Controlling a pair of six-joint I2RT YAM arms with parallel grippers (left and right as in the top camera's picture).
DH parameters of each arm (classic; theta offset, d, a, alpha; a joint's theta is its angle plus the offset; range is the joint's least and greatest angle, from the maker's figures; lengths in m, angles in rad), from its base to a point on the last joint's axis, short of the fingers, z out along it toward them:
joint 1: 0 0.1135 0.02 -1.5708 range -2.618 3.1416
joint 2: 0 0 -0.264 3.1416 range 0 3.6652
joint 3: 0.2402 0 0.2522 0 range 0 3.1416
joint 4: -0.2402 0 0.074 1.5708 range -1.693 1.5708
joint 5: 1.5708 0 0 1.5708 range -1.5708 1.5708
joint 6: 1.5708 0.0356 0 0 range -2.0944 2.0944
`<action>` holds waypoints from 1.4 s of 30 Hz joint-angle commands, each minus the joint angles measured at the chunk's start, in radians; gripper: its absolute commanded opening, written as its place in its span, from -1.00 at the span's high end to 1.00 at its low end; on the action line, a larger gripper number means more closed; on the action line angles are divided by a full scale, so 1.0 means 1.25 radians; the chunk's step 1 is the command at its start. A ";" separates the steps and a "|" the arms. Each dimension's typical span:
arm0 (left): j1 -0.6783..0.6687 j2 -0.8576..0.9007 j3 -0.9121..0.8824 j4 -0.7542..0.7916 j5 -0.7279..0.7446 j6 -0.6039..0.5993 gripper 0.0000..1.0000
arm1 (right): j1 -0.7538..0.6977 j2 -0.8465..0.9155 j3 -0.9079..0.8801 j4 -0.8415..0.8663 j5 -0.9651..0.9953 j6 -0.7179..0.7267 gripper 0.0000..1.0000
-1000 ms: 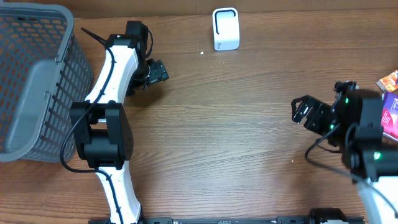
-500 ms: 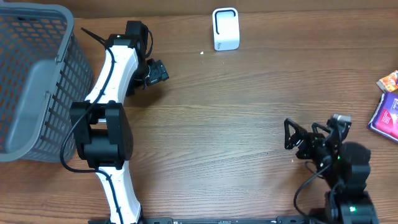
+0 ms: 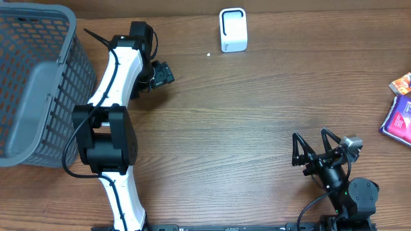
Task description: Scan the item barcode
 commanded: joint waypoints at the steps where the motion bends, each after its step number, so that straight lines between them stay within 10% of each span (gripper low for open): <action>1: -0.002 0.007 0.000 0.000 0.004 0.013 -1.00 | 0.003 -0.047 -0.023 0.008 0.026 -0.006 -1.00; 42: -0.002 0.007 0.000 0.000 0.004 0.013 -1.00 | 0.004 -0.067 -0.050 0.030 0.218 -0.222 -1.00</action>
